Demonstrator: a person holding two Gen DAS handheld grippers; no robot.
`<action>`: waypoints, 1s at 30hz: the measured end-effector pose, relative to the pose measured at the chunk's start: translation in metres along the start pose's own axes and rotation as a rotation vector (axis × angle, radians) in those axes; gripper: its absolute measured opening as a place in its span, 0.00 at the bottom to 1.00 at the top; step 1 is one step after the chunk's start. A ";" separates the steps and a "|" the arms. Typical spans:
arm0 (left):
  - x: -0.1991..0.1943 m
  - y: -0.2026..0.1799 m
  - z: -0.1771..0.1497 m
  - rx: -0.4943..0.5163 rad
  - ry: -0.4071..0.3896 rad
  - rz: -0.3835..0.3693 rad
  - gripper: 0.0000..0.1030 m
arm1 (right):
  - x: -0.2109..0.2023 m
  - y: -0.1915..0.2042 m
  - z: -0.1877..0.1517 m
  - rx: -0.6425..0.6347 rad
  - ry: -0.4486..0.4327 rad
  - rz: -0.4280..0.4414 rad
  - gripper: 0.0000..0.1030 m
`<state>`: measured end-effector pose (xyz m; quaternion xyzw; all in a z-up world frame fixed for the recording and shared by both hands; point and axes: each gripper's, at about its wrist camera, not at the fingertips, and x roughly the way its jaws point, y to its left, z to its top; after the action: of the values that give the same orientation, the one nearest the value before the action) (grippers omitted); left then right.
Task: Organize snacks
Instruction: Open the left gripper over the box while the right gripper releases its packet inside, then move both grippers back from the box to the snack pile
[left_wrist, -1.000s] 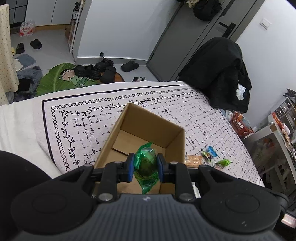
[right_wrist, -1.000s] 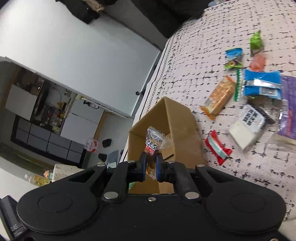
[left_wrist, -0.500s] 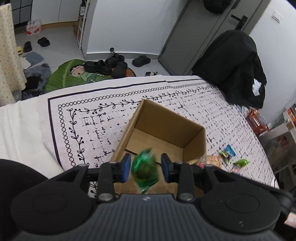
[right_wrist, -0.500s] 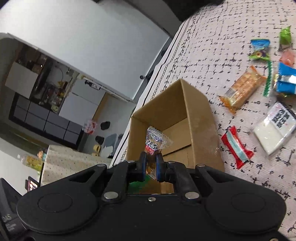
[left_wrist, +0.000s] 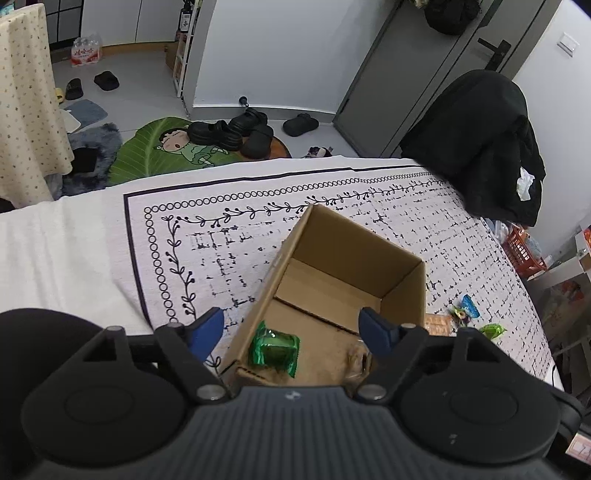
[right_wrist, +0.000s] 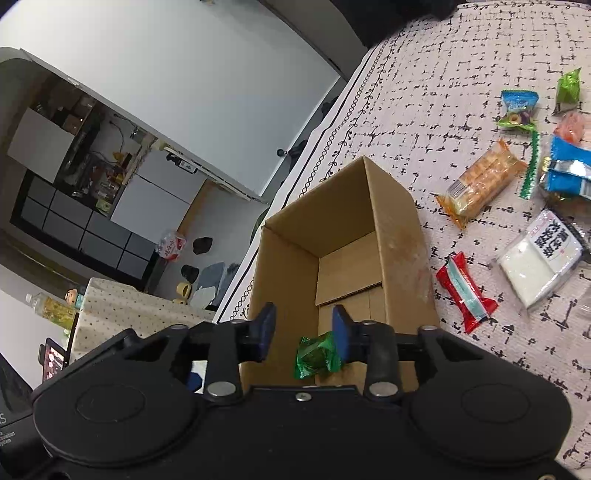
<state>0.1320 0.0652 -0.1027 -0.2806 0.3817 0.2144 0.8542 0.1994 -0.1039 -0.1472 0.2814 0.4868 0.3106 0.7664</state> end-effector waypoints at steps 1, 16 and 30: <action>-0.002 0.000 0.000 0.000 0.000 0.000 0.78 | -0.003 0.000 0.000 -0.003 -0.007 -0.008 0.43; -0.029 -0.014 -0.011 0.057 -0.052 -0.017 1.00 | -0.057 0.000 -0.005 -0.081 -0.102 -0.135 0.81; -0.031 -0.049 -0.024 0.133 -0.025 -0.061 1.00 | -0.101 -0.043 0.010 0.078 -0.157 -0.283 0.87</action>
<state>0.1282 0.0085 -0.0767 -0.2319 0.3759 0.1658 0.8817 0.1832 -0.2093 -0.1174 0.2631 0.4720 0.1576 0.8265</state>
